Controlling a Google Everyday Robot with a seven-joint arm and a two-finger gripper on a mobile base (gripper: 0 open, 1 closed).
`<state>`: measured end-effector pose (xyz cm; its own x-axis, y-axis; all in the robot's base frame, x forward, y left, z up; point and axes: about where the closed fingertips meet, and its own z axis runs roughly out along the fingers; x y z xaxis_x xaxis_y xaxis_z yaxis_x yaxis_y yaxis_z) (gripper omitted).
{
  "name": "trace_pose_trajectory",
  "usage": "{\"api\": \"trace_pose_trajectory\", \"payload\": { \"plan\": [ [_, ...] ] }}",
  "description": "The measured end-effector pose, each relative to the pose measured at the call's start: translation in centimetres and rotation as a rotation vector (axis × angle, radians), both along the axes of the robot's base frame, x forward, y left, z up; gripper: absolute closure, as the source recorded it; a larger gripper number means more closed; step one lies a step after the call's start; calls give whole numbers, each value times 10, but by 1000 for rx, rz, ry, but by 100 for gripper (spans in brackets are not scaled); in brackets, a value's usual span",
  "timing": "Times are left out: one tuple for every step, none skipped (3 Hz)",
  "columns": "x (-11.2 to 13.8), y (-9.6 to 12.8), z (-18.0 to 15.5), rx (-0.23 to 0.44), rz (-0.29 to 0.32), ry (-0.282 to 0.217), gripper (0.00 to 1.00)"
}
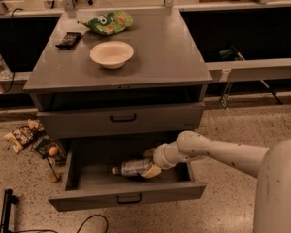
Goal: Place blue plastic bottle into middle drawer
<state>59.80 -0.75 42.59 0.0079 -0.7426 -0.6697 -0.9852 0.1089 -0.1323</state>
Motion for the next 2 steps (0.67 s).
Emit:
{"api": "trace_pose_trajectory", "payload": {
  "plan": [
    [-2, -11, 12, 2, -51, 18, 21],
    [-10, -36, 51, 40, -163, 10, 29]
  ]
}}
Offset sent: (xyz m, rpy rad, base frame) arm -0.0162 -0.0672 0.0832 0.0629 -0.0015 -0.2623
